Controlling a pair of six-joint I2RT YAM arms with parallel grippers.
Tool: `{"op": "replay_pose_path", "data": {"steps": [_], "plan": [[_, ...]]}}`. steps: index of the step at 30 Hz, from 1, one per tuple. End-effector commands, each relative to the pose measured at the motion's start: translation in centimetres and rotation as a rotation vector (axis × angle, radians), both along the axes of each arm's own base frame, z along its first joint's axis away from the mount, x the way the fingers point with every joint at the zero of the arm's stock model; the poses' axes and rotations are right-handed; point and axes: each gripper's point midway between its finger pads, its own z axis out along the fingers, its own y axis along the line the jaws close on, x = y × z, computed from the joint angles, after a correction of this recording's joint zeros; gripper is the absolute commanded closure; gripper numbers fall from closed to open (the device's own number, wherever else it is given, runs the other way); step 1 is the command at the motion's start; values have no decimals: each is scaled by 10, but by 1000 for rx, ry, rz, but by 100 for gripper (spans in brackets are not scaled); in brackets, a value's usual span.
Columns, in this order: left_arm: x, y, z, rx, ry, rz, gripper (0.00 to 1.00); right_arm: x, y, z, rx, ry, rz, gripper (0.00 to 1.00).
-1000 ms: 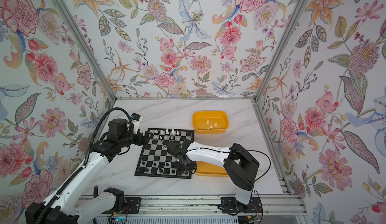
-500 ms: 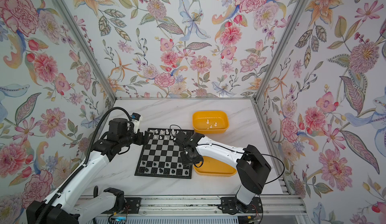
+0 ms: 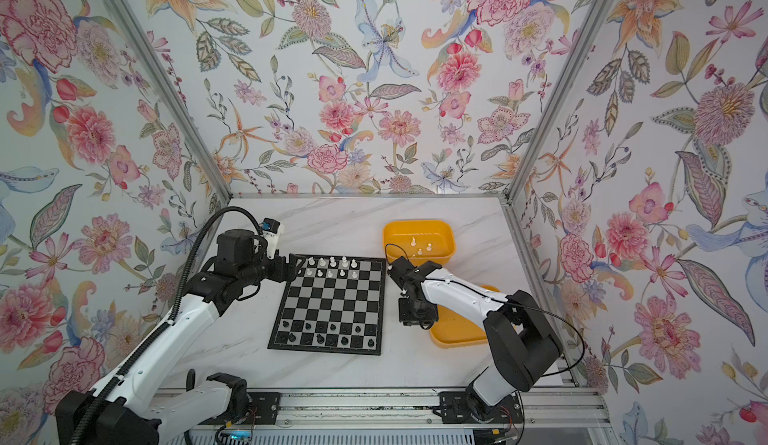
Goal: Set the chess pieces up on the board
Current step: 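Move the right gripper over the tray of white pieces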
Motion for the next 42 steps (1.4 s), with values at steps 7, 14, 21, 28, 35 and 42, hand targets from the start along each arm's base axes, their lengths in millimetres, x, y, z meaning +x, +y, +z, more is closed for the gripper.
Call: {"op": "replay_pose_path", "data": {"steps": [7,14,21,28,35,42], "plan": [[17,-5,20,-51,-40,5,9,48,-76,20,-65,-96,-166,61],[22,-6,25,-58,-57,10,10,93,-58,59,3,-200,-137,59],[30,-8,26,-83,-70,21,9,128,-46,72,-11,-227,-100,57],[44,-10,30,-84,-82,28,9,172,-42,65,-63,-245,-75,57],[62,-16,34,-97,-85,23,9,219,-29,57,-57,-251,-58,57],[71,-13,28,-89,-70,31,9,230,-21,50,-56,-233,-44,56]]}}
